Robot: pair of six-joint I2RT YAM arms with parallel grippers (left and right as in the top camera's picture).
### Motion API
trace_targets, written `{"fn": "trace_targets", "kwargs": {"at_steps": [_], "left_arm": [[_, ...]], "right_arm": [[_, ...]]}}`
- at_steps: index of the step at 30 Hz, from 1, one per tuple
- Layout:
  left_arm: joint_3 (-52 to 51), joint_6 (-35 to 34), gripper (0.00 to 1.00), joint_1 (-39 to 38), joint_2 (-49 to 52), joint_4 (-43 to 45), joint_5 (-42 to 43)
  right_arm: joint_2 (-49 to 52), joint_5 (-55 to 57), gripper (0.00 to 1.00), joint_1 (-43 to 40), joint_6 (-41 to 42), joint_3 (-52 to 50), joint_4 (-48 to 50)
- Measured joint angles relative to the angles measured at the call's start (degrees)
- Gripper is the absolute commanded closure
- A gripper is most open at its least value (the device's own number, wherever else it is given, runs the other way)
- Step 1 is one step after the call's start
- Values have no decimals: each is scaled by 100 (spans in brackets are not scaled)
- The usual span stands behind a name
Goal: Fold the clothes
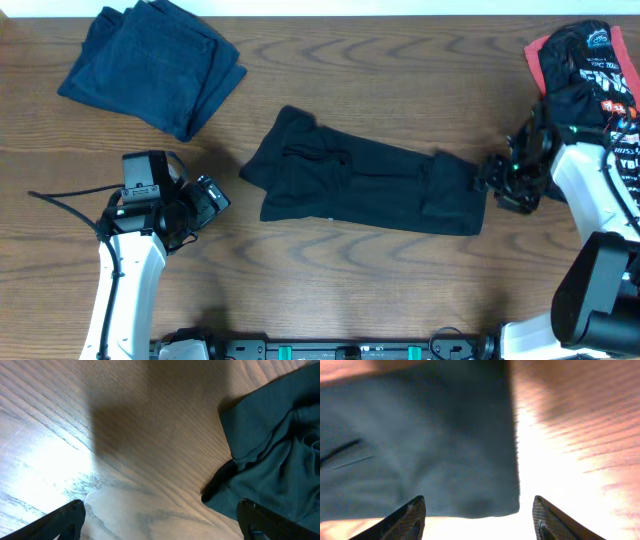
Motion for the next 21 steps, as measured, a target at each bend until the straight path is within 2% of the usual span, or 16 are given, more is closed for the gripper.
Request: {"fn": "trace_targets", "kwargs": {"at_steps": [9,15,18,19,21], "left_arm": [[-4,46,2,0,0,2,0],[-4,46,2,0,4,0,0],[-4,46,2,0,4,0,2],[-4,46,2,0,4,-2,0],[-4,46,2,0,4,-2,2]], "right_arm": [[9,-568,34,-70,-63,-1145,1349],[-24,-922,38,-70,-72,-1427,1923],[-44,-997,60,-70,-94,-1510,2070],[-44,-990,75,-70,-70,-1543,2107],[-28,-997,98,-70,-48,-1596,2157]]}}
